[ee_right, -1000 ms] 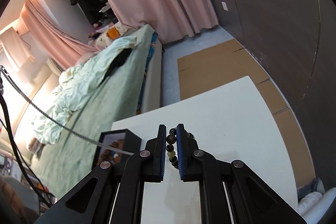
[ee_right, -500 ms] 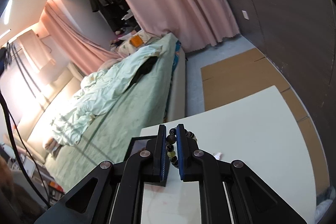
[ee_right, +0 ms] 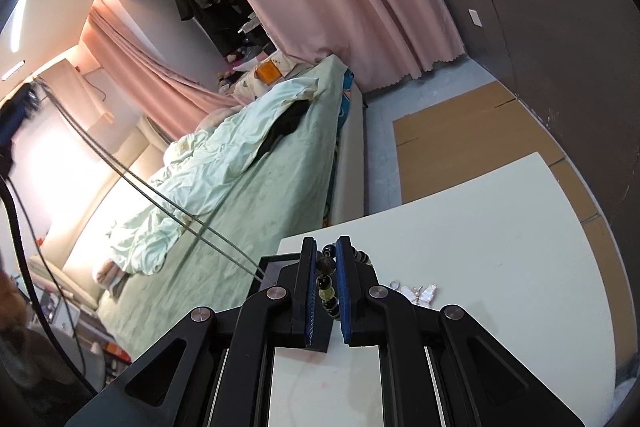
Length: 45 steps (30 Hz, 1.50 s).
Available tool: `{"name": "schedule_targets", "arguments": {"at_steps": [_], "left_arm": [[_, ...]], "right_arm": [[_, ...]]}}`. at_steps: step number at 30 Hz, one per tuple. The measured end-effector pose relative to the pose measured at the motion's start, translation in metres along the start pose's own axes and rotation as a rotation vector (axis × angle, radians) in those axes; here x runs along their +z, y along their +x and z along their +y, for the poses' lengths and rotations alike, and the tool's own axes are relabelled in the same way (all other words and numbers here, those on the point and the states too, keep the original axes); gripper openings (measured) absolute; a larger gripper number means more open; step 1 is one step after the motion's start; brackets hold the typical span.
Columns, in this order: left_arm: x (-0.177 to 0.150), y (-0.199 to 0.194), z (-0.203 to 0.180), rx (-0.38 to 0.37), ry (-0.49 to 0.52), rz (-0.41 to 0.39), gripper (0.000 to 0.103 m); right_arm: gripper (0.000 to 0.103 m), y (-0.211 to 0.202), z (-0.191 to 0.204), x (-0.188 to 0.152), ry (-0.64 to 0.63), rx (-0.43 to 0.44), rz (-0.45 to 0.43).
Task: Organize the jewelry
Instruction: 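Carry the keychain and bead bracelet over the box and open both grippers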
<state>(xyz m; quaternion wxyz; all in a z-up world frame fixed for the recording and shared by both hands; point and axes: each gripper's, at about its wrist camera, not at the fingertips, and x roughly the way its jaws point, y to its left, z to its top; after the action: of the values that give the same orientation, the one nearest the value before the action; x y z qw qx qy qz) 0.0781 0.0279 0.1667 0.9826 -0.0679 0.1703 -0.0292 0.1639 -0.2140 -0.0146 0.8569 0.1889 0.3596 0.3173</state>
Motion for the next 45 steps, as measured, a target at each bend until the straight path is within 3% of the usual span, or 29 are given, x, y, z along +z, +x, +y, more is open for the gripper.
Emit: {"name": "schedule_targets", "arguments": {"at_steps": [16, 19, 20, 23, 24, 40, 41, 44, 45], "left_arm": [[-0.108, 0.077, 0.05, 0.003, -0.217, 0.269, 0.014], [-0.124, 0.09, 0.059, -0.023, -0.268, 0.356, 0.02], [-0.131, 0.092, 0.063, -0.028, -0.288, 0.382, 0.027], [-0.144, 0.087, 0.073, -0.003, -0.31, 0.388, 0.059], [-0.145, 0.086, 0.076, 0.007, -0.312, 0.386, 0.063], [-0.141, 0.068, 0.114, 0.025, -0.37, 0.347, 0.063], [-0.141, 0.066, 0.116, 0.026, -0.377, 0.344, 0.063], [-0.141, 0.065, 0.119, 0.028, -0.388, 0.341, 0.063], [-0.141, 0.065, 0.12, 0.027, -0.39, 0.34, 0.063]], "right_arm": [[0.011, 0.012, 0.005, -0.006, 0.006, 0.008, 0.018], [0.011, 0.017, 0.01, -0.01, 0.008, 0.021, 0.018], [0.011, 0.019, 0.012, -0.011, 0.009, 0.026, 0.019], [0.011, 0.026, 0.019, -0.015, 0.013, 0.056, 0.023], [0.011, 0.029, 0.02, -0.017, 0.012, 0.062, 0.025], [0.012, 0.074, 0.06, -0.031, -0.037, 0.137, 0.042], [0.015, 0.08, 0.063, -0.032, -0.049, 0.133, 0.066], [0.054, 0.089, 0.061, -0.035, -0.046, 0.089, 0.116], [0.054, 0.088, 0.058, -0.036, -0.04, 0.074, 0.103]]}}
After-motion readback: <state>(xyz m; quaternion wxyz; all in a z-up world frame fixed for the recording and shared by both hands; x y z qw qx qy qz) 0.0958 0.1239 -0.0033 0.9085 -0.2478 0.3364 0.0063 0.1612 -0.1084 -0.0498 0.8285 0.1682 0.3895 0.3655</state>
